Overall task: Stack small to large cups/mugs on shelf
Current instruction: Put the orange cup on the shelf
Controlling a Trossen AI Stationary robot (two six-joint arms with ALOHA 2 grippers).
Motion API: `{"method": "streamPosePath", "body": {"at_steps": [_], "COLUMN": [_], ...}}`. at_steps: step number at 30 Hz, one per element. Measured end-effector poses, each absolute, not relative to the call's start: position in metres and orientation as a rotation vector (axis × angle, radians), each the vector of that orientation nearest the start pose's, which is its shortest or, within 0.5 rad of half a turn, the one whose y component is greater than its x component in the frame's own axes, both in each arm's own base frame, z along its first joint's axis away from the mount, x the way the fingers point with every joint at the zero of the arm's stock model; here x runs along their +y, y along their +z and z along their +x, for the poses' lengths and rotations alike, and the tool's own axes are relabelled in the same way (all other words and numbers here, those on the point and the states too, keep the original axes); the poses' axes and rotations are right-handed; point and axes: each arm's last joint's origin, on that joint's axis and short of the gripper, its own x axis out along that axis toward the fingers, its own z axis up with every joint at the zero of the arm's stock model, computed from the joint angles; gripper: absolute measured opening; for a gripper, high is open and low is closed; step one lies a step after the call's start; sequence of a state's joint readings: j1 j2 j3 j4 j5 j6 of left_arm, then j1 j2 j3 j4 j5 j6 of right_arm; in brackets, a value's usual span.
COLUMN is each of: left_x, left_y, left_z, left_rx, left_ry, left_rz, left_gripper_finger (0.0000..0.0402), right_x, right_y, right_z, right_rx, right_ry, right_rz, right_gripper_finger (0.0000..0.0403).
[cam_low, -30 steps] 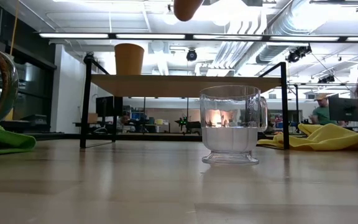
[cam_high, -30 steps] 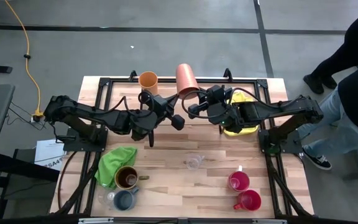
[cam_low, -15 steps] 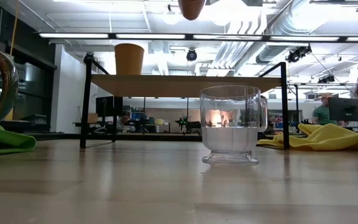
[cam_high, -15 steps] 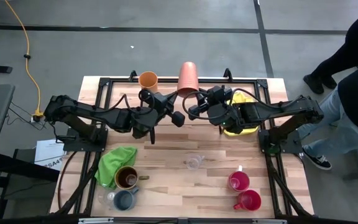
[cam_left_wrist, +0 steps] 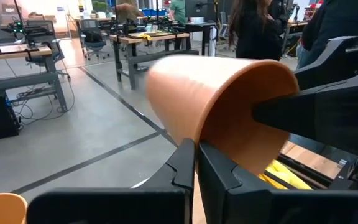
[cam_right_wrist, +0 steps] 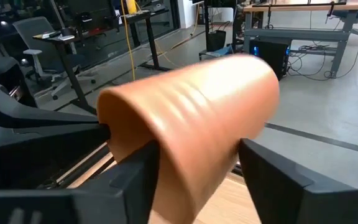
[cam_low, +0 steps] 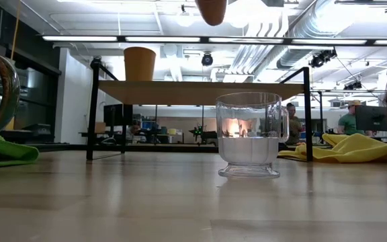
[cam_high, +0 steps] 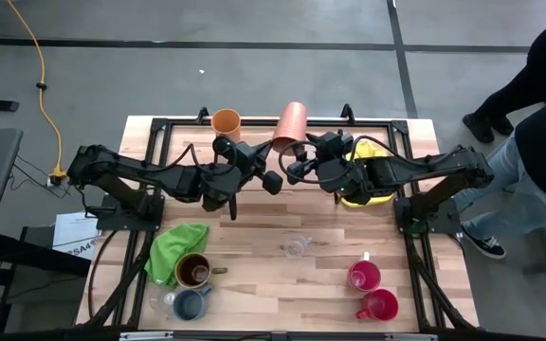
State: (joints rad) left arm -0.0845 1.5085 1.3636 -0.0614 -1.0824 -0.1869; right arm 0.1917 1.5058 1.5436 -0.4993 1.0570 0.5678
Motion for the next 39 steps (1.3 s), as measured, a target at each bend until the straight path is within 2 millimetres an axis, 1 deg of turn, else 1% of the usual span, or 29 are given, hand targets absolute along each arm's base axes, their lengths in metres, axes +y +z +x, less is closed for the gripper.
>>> {"method": "streamPosePath", "body": {"at_steps": [4, 7, 26, 39], "left_x": [-0.003, -0.003, -0.003, -0.002], "left_y": [0.374, 0.374, 0.375, 0.372], "left_z": [0.335, 0.335, 0.335, 0.333], "left_rx": [0.086, 0.085, 0.085, 0.111], "left_ry": [1.009, 1.011, 1.016, 1.046], "left_rz": [-0.052, -0.052, -0.051, -0.022], "left_gripper_finger": [0.0000, 0.0000, 0.0000, 0.0000], "right_x": [0.036, 0.035, 0.036, 0.040], "right_y": [0.401, 0.402, 0.404, 0.414], "right_z": [0.316, 0.315, 0.313, 0.303], "right_rx": [0.132, 0.130, 0.131, 0.108], "right_ry": [-0.923, -0.921, -0.904, -0.877], "right_rz": [0.249, 0.251, 0.259, 0.273], "right_gripper_finger": [0.0243, 0.0251, 0.0252, 0.0252]}}
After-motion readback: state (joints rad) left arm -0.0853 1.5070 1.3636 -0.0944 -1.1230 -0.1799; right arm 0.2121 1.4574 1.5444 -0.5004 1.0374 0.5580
